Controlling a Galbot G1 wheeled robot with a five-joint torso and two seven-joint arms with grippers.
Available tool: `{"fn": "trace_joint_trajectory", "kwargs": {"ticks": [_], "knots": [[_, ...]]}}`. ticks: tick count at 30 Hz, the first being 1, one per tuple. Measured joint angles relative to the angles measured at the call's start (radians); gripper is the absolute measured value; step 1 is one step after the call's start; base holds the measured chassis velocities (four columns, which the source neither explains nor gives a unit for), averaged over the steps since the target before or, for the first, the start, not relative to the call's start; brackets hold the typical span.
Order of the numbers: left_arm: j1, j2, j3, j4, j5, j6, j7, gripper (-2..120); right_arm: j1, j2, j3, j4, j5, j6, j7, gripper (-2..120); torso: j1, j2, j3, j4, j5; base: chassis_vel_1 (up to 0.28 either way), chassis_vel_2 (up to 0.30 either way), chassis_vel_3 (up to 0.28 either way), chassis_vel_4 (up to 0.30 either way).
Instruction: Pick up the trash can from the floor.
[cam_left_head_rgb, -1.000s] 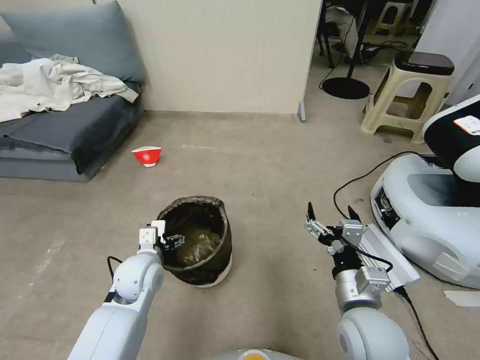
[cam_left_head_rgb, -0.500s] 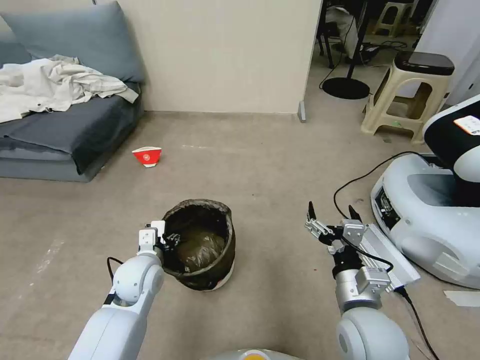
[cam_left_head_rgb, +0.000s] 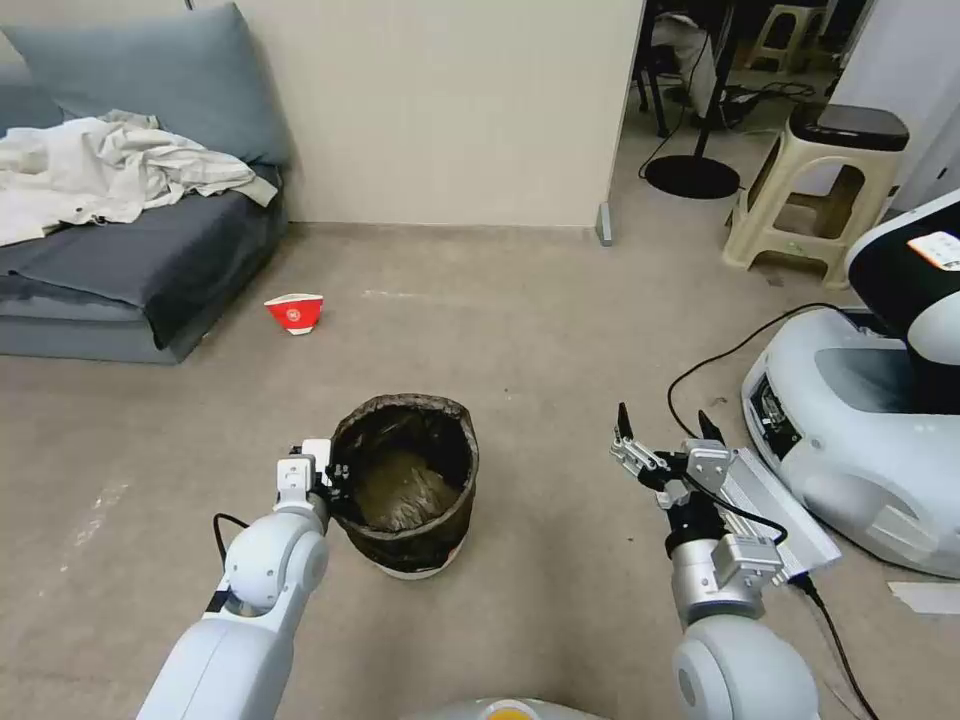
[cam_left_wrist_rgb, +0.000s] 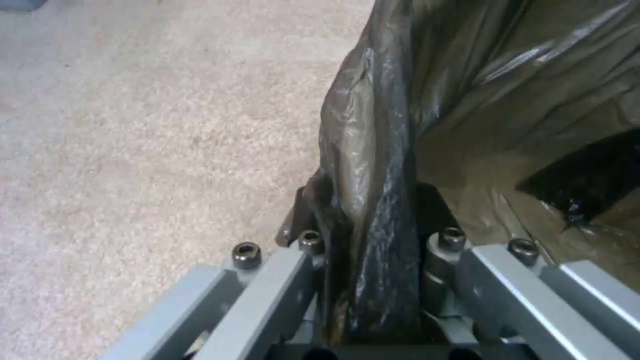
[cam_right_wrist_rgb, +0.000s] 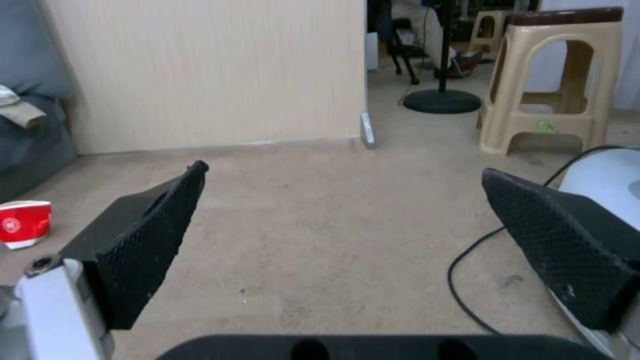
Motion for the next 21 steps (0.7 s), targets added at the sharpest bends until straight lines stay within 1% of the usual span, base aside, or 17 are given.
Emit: {"fn": "trace_joint_trajectory", "kwargs": {"ticks": [3, 4, 6, 8, 9, 12, 13, 15, 17, 18, 19, 20, 21], "knots": [[0.019, 0.0, -0.001, -0.013, -0.003, -0.031, 0.001, 10, -0.003, 0.0, 0.0, 0.004, 0.0, 0.002, 0.0, 100, 0.0, 0.0, 0.0, 0.0, -0.0001, 0.0, 0.0, 0.0, 0.0], [0.019, 0.0, -0.001, -0.013, -0.003, -0.031, 0.001, 10, -0.003, 0.0, 0.0, 0.004, 0.0, 0.002, 0.0, 100, 0.0, 0.0, 0.0, 0.0, -0.0001, 0.0, 0.0, 0.0, 0.0], [0.041, 0.001, -0.003, -0.03, -0.013, -0.084, 0.003, 9, -0.004, -0.002, 0.002, 0.008, 0.0, 0.003, 0.0, 100, 0.0, 0.0, 0.0, -0.0001, -0.0006, 0.0, 0.0, 0.0, 0.0], [0.061, 0.007, -0.008, -0.038, -0.017, -0.159, 0.015, 7, -0.003, -0.004, 0.004, 0.011, 0.002, 0.003, 0.0, 100, 0.0, 0.0, 0.0, -0.0003, -0.001, 0.0, 0.0, 0.0, 0.0], [0.061, 0.007, -0.008, -0.038, -0.017, -0.159, 0.015, 7, -0.003, -0.004, 0.004, 0.011, 0.002, 0.003, 0.0, 100, 0.0, 0.0, 0.0, -0.0003, -0.001, 0.0, 0.0, 0.0, 0.0], [0.09, 0.018, -0.027, -0.061, -0.024, -0.233, 0.027, 4, 0.003, -0.006, 0.006, 0.014, 0.006, 0.003, 0.0, 100, 0.0, 0.0, 0.0, -0.0002, 0.0001, 0.0, 0.0, 0.0, 0.0], [0.101, 0.018, -0.031, -0.071, -0.029, -0.249, 0.03, 4, 0.004, -0.007, 0.007, 0.015, 0.009, 0.003, 0.0, 100, 0.0, 0.0, 0.0, 0.0, -0.0006, 0.0, 0.0, 0.0, 0.0], [0.11, 0.019, -0.035, -0.082, -0.033, -0.258, 0.031, 4, 0.004, -0.008, 0.008, 0.016, 0.011, 0.003, 0.0, 100, 0.0, 0.0, 0.0, 0.0, -0.0006, 0.0, 0.0, 0.0, 0.0], [0.134, 0.02, -0.047, -0.125, -0.047, -0.271, 0.03, 4, 0.004, -0.011, 0.012, 0.018, 0.016, 0.002, 0.001, 100, 0.0, 0.0, 0.0, -0.0001, 0.0, 0.0, 0.0, 0.0, 0.0], [0.134, 0.02, -0.047, -0.125, -0.047, -0.271, 0.03, 4, 0.004, -0.011, 0.012, 0.018, 0.016, 0.002, 0.001, 100, 0.0, 0.0, 0.0, -0.0001, 0.0, 0.0, 0.0, 0.0, 0.0], [0.144, 0.02, -0.051, -0.147, -0.054, -0.273, 0.03, 4, 0.006, -0.012, 0.012, 0.018, 0.018, 0.002, 0.001, 100, 0.0, 0.0, 0.0, 0.0, 0.0, 0.0, 0.0, 0.0, 0.0], [0.172, 0.022, -0.062, -0.22, -0.075, -0.273, 0.032, 3, 0.013, -0.017, 0.013, 0.021, 0.021, -0.002, 0.001, 100, 0.0, 0.0, 0.0, -0.0002, -0.0001, 0.0, 0.0, 0.0, 0.0], [0.186, 0.023, -0.068, -0.257, -0.087, -0.272, 0.031, 3, 0.016, -0.019, 0.012, 0.022, 0.022, -0.004, 0.002, 100, 0.0, 0.0, 0.0, -0.0002, 0.0001, 0.0, 0.0, 0.0, 0.0]]}}
